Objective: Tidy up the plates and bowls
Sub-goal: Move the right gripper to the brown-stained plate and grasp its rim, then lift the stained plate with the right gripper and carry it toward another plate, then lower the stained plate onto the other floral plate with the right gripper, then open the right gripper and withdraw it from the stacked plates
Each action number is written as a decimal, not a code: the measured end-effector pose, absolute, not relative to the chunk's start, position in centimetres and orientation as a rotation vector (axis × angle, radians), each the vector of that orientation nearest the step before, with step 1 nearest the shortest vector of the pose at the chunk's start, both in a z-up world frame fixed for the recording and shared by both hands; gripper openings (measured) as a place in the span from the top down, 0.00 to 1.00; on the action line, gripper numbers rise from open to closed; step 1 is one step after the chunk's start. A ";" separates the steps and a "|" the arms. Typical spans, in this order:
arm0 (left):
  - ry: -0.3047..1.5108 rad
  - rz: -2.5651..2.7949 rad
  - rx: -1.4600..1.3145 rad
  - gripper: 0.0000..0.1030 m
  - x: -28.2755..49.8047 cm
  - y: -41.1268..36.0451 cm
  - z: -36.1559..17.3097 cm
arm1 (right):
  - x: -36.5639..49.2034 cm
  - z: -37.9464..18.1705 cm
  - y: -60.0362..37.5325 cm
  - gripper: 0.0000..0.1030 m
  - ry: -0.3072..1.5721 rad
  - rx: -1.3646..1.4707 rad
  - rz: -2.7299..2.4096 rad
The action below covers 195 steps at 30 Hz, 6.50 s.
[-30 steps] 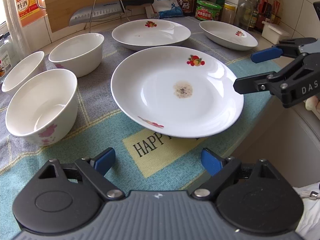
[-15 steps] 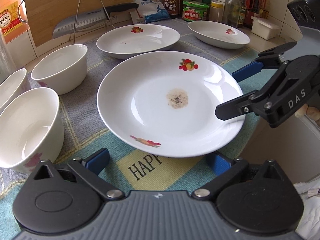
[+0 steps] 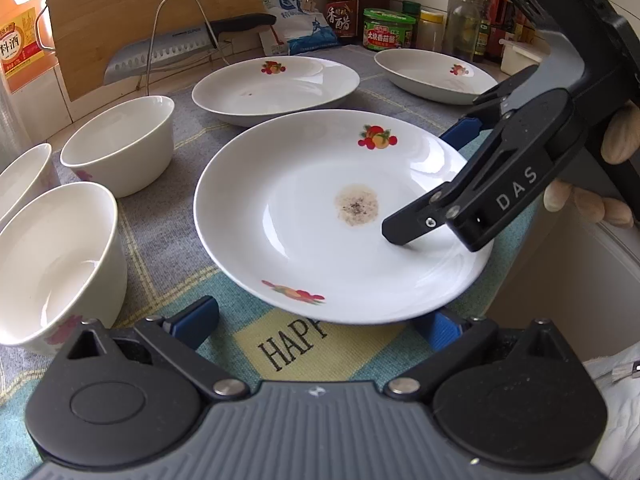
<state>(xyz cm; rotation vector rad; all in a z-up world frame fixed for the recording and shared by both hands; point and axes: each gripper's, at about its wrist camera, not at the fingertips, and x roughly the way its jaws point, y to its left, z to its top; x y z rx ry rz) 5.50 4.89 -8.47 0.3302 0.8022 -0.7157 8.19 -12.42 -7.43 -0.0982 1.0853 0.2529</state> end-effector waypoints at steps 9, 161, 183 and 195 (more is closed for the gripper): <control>0.794 -0.738 0.340 0.00 5.6 4.9 -8.4 | 9.2 -7.5 -12.0 0.00 1.093 -0.133 0.316; 0.640 -1.137 0.562 0.02 16.6 -20.1 -6.1 | 13.5 -3.7 -39.8 0.00 1.062 0.163 0.226; 0.617 -1.122 0.547 0.02 15.6 -19.8 -6.1 | 12.1 -3.7 -37.9 0.00 1.106 0.059 0.126; 0.637 -0.946 0.427 0.03 13.8 -17.0 -3.8 | 10.1 -2.2 -34.5 0.00 0.989 -0.152 0.070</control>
